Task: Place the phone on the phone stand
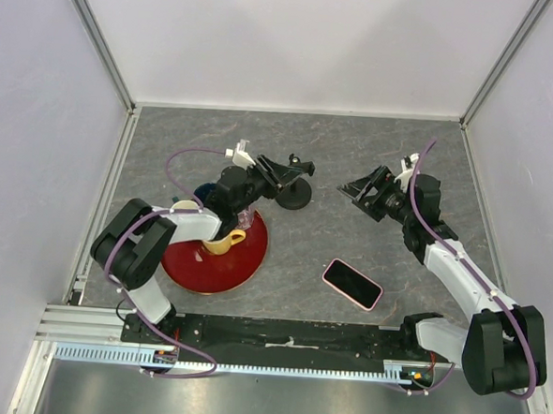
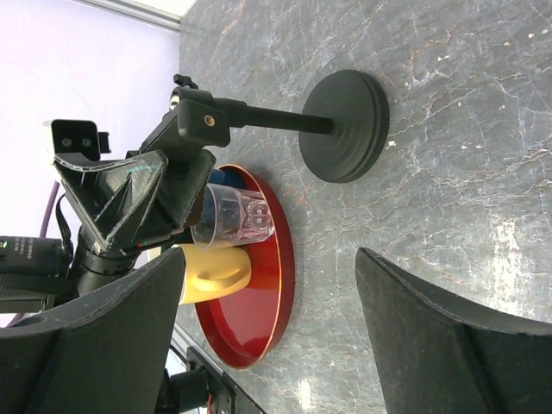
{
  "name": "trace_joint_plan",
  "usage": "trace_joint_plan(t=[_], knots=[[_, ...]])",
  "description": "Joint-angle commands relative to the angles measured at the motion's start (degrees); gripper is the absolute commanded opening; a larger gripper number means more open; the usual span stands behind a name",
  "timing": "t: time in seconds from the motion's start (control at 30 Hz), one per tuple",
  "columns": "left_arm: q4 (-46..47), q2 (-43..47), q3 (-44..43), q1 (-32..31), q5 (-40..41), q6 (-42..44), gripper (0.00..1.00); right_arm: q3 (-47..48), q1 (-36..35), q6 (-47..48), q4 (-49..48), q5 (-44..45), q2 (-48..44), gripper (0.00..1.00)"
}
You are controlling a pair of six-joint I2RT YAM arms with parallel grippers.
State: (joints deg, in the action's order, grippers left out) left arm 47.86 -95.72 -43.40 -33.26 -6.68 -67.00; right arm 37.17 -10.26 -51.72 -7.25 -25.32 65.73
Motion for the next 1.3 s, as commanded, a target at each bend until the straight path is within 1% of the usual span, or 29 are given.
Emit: trace_joint_plan(t=[0.0,0.07,0.13,0.17,0.23,0.27,0.33,0.37,0.43,0.47,0.5,0.53,0.6,0.63,0.73,0.77,0.83,0.87,0.9,0.93,0.97,1.0,1.03,1.1,1.13,1.17,1.2,1.23,1.27], knots=[[-0.55,-1.49,1.47,1.26,-2.81,-1.91,0.02,0.18,0.24,1.01,-1.55,-1.40,-0.52,0.87],[-2.49,-1.31,0.60,2.14,-3.69,-1.64,0.02,0.27,0.15,1.89,-1.11,-1.40,-0.52,0.87],[-4.78,-1.75,-0.37,3.37,-6.76,-1.55,0.02,0.27,0.15,2.42,-0.67,-1.48,-0.43,0.87],[-5.92,-2.01,-1.33,3.72,-7.73,-1.64,0.06,0.36,0.15,2.85,-0.58,-1.66,-0.34,0.87],[-6.72,-2.01,-1.69,4.25,-10.54,-1.47,0.21,0.62,0.16,3.64,0.21,-1.84,-0.26,0.88],[-6.72,-1.75,-1.86,4.34,-11.33,-0.86,0.35,1.23,0.15,4.95,0.74,-1.84,-0.26,0.88],[-6.81,-0.79,-1.69,4.60,-13.62,-0.33,0.51,2.03,0.15,6.63,3.11,-1.84,-0.34,0.88],[-6.98,-0.35,-1.60,4.78,-14.23,0.03,0.63,2.99,0.15,7.51,4.07,-1.75,-0.43,0.89],[-7.60,0.62,-1.51,5.22,-16.69,0.47,0.74,3.87,0.15,10.67,7.06,-1.40,-0.61,0.89],[-8.21,0.89,-1.60,5.39,-18.79,0.64,0.83,4.75,0.15,11.55,8.90,-1.14,-0.87,0.90],[-8.13,1.06,-1.52,5.83,-19.85,0.65,0.89,5.02,0.15,13.47,11.09,-0.61,-1.13,0.90],[-8.22,1.59,-1.60,5.83,-20.91,0.91,0.92,5.19,0.24,14.36,12.07,-0.26,-1.22,0.90],[-9.18,2.47,-0.99,6.10,-23.54,1.96,0.93,5.72,0.15,15.86,15.57,0.44,-2.10,0.91],[-9.36,4.47,-0.55,6.10,-24.43,2.57,0.93,5.72,0.15,16.91,16.64,0.80,-2.54,0.91],[-12.25,9.40,2.08,6.18,-24.79,7.31,0.94,5.20,0.07,18.58,21.56,1.50,-4.73,0.91],[-15.04,13.76,2.44,6.01,-24.53,11.41,0.94,4.59,-0.19,18.94,23.05,1.76,-6.13,0.91],[-27.68,18.27,1.74,5.05,-21.73,17.40,0.95,4.14,-0.90,20.43,28.14,2.29,-7.54,0.91],[-32.17,22.82,0.26,4.35,-17.01,24.22,0.95,4.05,-2.21,20.96,30.25,4.03,-9.20,0.91],[-40.22,24.60,-0.54,2.08,-14.18,27.42,0.93,3.97,-3.35,21.40,34.45,5.10,-10.18,0.91],[-42.56,26.18,-1.33,0.92,-11.80,31.89,0.85,3.53,-4.75,21.58,36.23,6.59,-11.14,0.91],[-44.15,28.03,-1.43,-0.13,-8.56,32.89,0.82,3.18,-8.42,21.14,39.73,10.17,-13.33,0.91],[-45.12,28.57,-1.25,-1.54,-8.09,33.16,0.78,2.74,-10.72,20.36,41.16,12.47,-14.48,0.91],[-45.13,28.66,-0.82,-1.90,-8.09,32.21,0.74,1.34,-15.44,19.13,42.39,14.06,-16.67,0.87],[-44.78,26.74,-1.25,-3.91,-8.62,31.23,0.69,-0.77,-19.51,14.57,44.68,16.44,-19.32,0.80],[-44.61,25.77,-2.47,-5.14,-8.53,31.32,0.67,-3.39,-22.75,12.89,45.21,16.79,-22.63,0.63],[-44.60,24.28,-3.26,-8.29,-7.05,31.75,0.67,-4.81,-24.09,9.14,45.91,17.75,-24.41,0.54],[-44.60,21.57,-4.32,-9.80,-6.16,32.11,0.67,-6.22,-25.41,7.44,46.27,18.02,-26.43,0.47],[-44.69,19.63,-6.50,-11.12,-5.63,32.89,0.66,-9.10,-27.60,6.12,46.53,18.11,-30.10,0.37],[-44.78,17.70,-7.92,-13.04,-5.63,33.07,0.66,-10.44,-28.49,3.41,47.23,18.11,-31.79,0.33]])
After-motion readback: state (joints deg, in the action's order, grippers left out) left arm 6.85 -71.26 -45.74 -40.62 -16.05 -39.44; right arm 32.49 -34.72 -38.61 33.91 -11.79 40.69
